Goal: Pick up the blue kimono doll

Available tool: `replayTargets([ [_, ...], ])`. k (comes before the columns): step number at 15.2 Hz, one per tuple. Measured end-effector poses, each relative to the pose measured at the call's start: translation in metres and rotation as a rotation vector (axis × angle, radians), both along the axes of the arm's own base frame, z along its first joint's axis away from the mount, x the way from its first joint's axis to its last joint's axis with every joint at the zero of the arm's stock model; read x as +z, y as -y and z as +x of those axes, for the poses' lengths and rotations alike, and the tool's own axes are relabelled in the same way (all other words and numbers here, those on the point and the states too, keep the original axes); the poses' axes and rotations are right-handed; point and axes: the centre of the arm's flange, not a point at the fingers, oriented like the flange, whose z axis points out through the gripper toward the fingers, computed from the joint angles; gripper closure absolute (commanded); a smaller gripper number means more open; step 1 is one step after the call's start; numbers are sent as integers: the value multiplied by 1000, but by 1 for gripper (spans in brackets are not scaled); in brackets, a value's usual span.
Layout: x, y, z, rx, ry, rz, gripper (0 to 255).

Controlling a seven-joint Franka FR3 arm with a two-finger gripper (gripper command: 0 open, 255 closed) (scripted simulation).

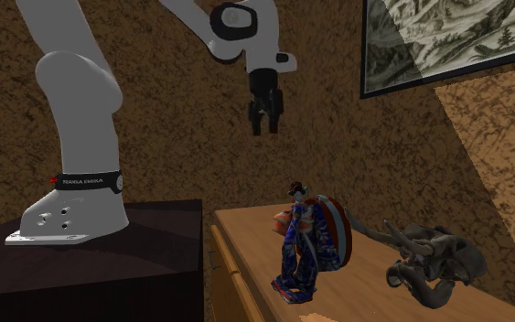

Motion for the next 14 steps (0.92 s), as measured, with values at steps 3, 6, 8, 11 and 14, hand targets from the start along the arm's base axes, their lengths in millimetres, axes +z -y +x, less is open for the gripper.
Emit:
replayTargets([
  [3,-33,2,23,61,16,-6,0],
  [6,-63,0,43,123,32,-12,0],
  [8,-82,-2,57,164,42,-16,0],
  [11,-112,-6,78,220,57,-21,0],
  [14,-131,-7,82,233,60,-23,0],
])
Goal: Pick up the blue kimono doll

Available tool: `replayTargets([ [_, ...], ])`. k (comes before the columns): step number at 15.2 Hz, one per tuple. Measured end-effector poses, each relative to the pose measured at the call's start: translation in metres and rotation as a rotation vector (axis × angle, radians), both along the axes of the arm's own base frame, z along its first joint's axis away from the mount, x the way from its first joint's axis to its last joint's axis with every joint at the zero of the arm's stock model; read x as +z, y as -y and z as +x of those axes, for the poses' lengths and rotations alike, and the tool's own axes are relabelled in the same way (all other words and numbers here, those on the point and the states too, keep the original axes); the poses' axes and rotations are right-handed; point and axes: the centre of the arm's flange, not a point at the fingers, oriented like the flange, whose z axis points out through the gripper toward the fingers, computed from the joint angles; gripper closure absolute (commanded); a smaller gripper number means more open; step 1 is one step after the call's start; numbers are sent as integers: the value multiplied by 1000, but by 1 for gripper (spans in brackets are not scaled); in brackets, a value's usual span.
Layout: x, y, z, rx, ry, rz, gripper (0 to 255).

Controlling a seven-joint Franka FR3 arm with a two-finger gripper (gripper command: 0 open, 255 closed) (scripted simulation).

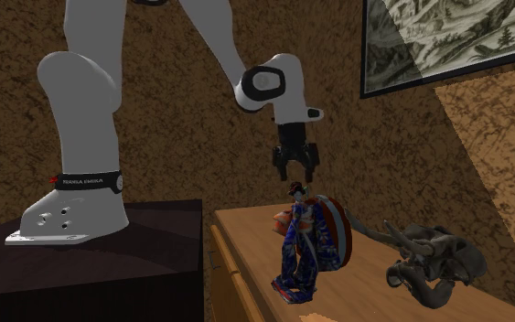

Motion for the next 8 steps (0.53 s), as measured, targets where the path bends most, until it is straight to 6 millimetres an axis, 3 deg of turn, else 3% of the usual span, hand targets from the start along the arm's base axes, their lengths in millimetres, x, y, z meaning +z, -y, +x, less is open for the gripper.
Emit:
replayTargets([
  [5,-26,1,1,2,1,0,0],
  [6,-28,1,1,2,1,0,255],
  [8,-29,1,1,2,3,0,255],
])
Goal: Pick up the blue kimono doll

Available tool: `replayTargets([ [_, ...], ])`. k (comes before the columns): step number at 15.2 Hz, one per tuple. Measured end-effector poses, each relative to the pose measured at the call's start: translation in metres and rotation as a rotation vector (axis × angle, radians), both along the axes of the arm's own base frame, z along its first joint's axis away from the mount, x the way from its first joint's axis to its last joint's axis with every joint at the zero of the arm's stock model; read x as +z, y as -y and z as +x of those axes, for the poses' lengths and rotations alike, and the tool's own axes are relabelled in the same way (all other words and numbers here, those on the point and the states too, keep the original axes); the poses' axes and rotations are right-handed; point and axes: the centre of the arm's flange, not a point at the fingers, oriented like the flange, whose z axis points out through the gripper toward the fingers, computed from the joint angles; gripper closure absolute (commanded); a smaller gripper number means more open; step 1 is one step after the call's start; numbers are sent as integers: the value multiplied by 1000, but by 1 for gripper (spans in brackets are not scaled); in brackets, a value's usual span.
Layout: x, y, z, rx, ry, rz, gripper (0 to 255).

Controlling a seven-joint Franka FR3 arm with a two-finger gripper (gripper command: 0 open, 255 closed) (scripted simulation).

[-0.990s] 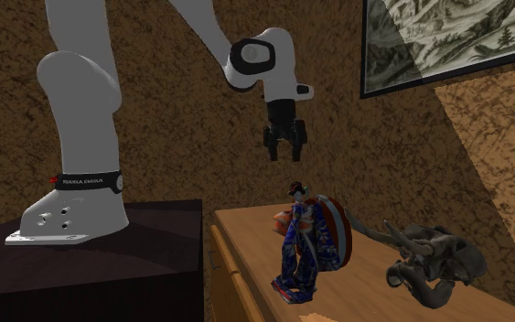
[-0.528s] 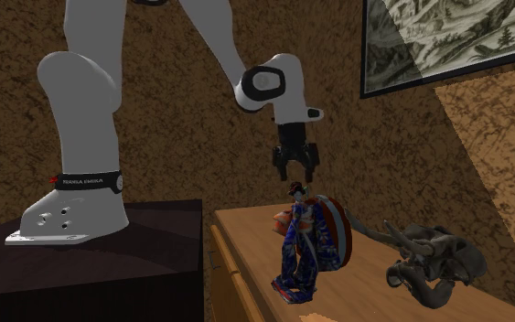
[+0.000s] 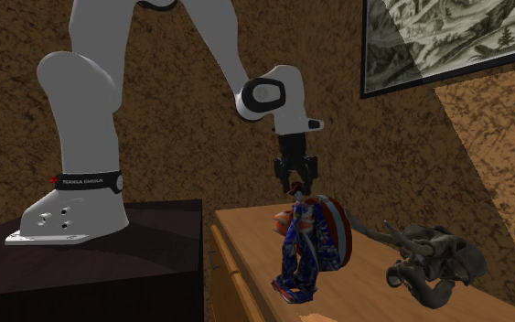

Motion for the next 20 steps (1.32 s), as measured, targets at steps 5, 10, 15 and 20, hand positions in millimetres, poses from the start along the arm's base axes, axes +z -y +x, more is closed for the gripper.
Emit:
replayTargets([
  [5,0,0,0,0,2,0,255],
  [10,6,0,-1,0,-2,0,255],
  [15,29,1,0,0,-3,0,255],
  [20,56,0,-1,0,-3,0,255],
])
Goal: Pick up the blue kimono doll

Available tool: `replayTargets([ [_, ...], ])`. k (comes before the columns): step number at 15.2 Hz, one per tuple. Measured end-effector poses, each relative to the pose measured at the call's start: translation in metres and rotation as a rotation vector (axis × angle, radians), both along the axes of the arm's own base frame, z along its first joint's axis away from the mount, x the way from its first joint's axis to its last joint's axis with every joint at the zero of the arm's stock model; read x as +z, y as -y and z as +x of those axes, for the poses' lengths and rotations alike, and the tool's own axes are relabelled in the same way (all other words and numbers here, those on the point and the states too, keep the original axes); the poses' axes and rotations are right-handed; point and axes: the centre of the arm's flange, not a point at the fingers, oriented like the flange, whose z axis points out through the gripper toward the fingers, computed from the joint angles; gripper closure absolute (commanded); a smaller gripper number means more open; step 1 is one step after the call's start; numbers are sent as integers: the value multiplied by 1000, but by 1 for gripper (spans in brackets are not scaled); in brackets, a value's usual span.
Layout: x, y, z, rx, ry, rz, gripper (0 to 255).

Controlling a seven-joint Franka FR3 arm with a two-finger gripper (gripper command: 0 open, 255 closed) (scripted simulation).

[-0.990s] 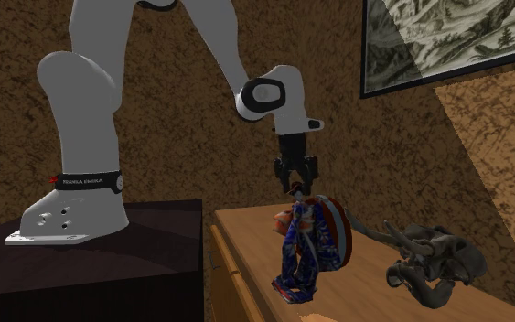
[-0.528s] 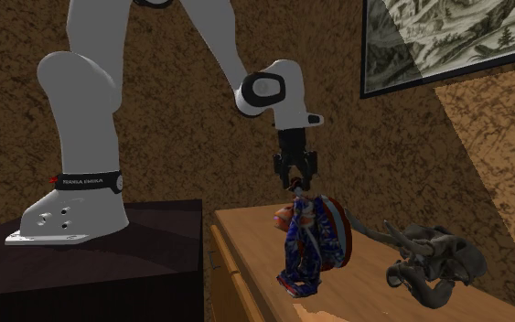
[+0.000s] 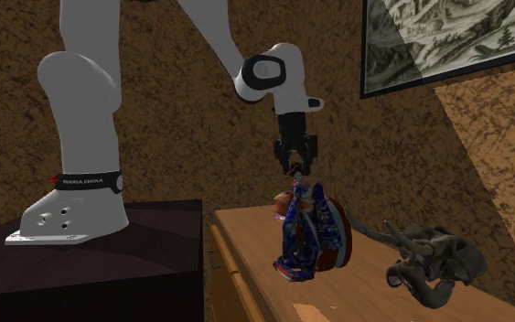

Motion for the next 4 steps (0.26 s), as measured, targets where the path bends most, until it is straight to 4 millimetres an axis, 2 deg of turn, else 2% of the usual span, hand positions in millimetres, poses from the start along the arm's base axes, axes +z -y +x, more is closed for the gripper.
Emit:
replayTargets([
  [4,18,0,0,0,0,0,255],
])
